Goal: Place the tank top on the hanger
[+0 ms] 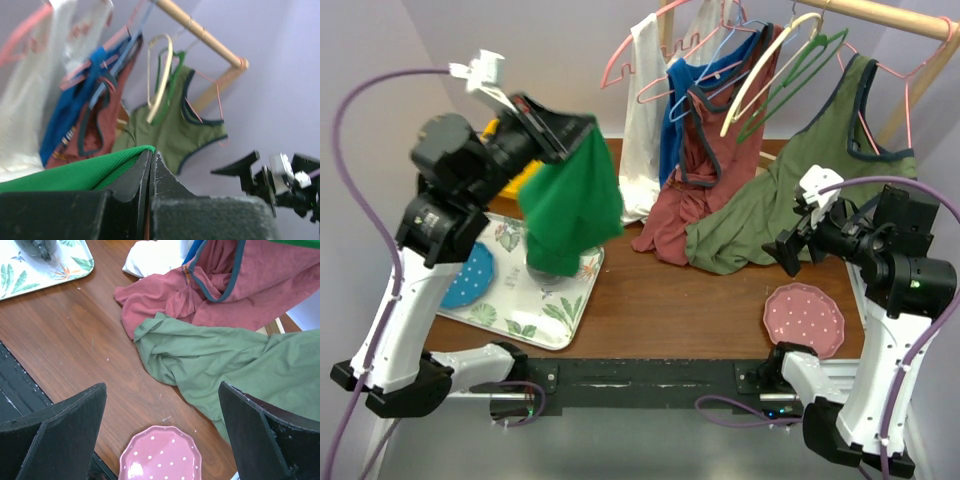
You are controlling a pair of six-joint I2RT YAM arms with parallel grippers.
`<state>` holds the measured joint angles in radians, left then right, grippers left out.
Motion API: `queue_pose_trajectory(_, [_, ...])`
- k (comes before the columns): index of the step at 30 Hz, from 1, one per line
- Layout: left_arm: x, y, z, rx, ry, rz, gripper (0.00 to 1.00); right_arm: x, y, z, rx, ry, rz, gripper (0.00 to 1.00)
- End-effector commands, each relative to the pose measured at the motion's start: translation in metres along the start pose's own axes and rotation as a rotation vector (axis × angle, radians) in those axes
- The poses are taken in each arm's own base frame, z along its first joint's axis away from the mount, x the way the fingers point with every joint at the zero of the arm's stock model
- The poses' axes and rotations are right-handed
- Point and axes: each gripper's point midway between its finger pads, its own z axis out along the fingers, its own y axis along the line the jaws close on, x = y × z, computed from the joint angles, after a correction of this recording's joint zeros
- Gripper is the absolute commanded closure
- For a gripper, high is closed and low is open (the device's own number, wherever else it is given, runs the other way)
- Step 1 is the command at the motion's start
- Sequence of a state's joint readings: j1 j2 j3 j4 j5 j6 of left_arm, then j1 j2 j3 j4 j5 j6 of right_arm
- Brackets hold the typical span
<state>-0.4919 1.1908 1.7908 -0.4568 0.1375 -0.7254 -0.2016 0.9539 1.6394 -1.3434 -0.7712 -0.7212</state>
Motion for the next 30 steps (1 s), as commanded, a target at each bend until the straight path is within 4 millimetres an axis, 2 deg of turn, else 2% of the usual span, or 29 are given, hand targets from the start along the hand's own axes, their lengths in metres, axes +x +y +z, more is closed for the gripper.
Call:
queue_pose_trajectory(1, [0.057,-0.047,0.003,0.156,0.119,-0.072,1.0,0.021,0.025,-0.003,-0.066,0.073,0.106,0.01])
queue_pose_trajectory(3, [0.092,-0.048,0.008,0.138,0.178,-0.067,1.0,0.027,0.028,0.0,-0.085,0.079,0.121,0.01])
queue_pose_trajectory(4, [0.11,-0.06,0.007,0.168,0.213,-0.075,1.0,0.029,0.028,0.001,-0.086,0.083,0.124,0.01])
queue_pose_trajectory(5, [0.137,-0.05,0.011,0.136,0.254,-0.075,1.0,0.034,0.03,0.003,-0.095,0.094,0.138,0.01])
queue_pose_trajectory(7, [0.169,-0.056,0.014,0.162,0.304,-0.097,1.0,0.039,0.03,0.005,-0.1,0.108,0.141,0.01])
queue_pose_trajectory(8, [0.196,-0.046,0.015,0.143,0.351,-0.095,1.0,0.041,0.03,0.006,-0.103,0.113,0.145,0.01])
queue_pose_trajectory(9, [0.21,-0.043,0.017,0.139,0.375,-0.098,1.0,0.043,0.03,0.006,-0.102,0.116,0.139,0.01])
queue_pose_trajectory(10, [0.236,-0.038,0.018,0.133,0.417,-0.097,1.0,0.045,0.03,0.006,-0.102,0.122,0.137,0.01])
queue_pose_trajectory(12, [0.264,-0.029,0.02,0.114,0.466,-0.089,1.0,0.051,0.029,0.008,-0.105,0.137,0.129,0.01])
queue_pose_trajectory(13, [0.286,-0.02,0.015,0.104,0.51,-0.079,1.0,0.055,0.029,0.009,-0.104,0.15,0.128,0.01])
queue_pose_trajectory(15, [0.31,-0.009,0.007,0.094,0.567,-0.076,1.0,0.066,0.029,0.014,-0.118,0.177,0.129,0.01])
queue_pose_trajectory(16, [0.334,0.009,-0.003,0.065,0.62,-0.067,1.0,0.07,0.029,0.015,-0.12,0.185,0.127,0.01])
queue_pose_trajectory(18, [0.352,0.023,-0.021,0.059,0.676,-0.058,1.0,0.083,0.029,0.019,-0.138,0.219,0.115,0.01])
queue_pose_trajectory(19, [0.376,0.048,-0.04,0.013,0.745,-0.032,1.0,0.089,0.028,0.02,-0.139,0.234,0.103,0.01])
queue_pose_trajectory(21, [0.389,0.069,-0.065,-0.024,0.799,-0.018,0.85,0.108,0.027,0.024,-0.16,0.284,0.058,0.01])
queue_pose_trajectory(22, [0.409,0.096,-0.088,-0.087,0.862,-0.006,0.74,0.115,0.026,0.026,-0.169,0.302,0.039,0.01])
queue_pose_trajectory(23, [0.414,0.106,-0.1,-0.114,0.879,-0.009,0.55,0.124,0.028,0.028,-0.188,0.324,0.032,0.01])
queue_pose_trajectory(24, [0.41,0.111,-0.112,-0.127,0.874,-0.013,0.49,0.131,0.027,0.03,-0.203,0.342,-0.011,0.02])
queue_pose_trajectory(25, [0.415,0.124,-0.125,-0.16,0.888,-0.015,0.45,0.135,0.028,0.031,-0.22,0.349,-0.027,0.01])
queue_pose_trajectory(26, [0.41,0.13,-0.128,-0.187,0.862,-0.007,0.36,0.143,0.032,0.034,-0.25,0.364,-0.032,0.01])
queue_pose_trajectory(30, [0.372,0.137,-0.139,-0.227,0.733,-0.012,0.2,0.156,0.052,0.049,-0.4,0.389,-0.064,0.01])
